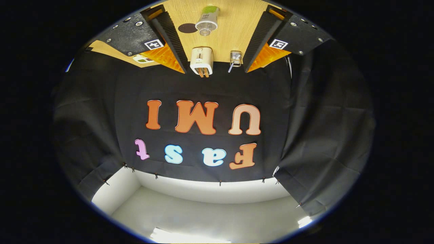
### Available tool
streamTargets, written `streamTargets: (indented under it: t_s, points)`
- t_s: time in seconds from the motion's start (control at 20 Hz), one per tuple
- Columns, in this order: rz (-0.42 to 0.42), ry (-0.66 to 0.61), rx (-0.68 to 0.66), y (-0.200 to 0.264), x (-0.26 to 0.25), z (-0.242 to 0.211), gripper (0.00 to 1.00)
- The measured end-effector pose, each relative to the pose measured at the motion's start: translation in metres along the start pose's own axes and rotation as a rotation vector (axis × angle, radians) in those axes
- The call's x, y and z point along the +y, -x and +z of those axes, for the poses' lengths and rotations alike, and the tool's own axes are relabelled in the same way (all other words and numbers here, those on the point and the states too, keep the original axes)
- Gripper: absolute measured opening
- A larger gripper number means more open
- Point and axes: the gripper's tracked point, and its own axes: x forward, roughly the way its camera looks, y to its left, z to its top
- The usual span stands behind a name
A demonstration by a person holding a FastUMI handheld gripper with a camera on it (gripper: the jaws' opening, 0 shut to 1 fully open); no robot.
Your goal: Take the bottle from table, then pour the juice into the cup, finally place the bottle on the coaster
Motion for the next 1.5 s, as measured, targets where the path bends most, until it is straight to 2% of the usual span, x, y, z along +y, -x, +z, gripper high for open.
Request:
streamTargets:
  t_s: [0.35,0.6,1.0,1.3,1.5]
  points:
    - [-0.025,-0.009,0.042,0.0,-0.001,-0.043,0.97]
    - [-0.071,0.012,0.067,-0.001,-0.013,-0.091,0.97]
    - [-0.075,0.017,0.148,-0.014,-0.019,-0.177,0.97]
    - [-0.038,0.011,0.236,-0.024,-0.014,-0.231,0.97]
    - [-0.009,-0.004,0.279,-0.032,-0.008,-0.258,0.93]
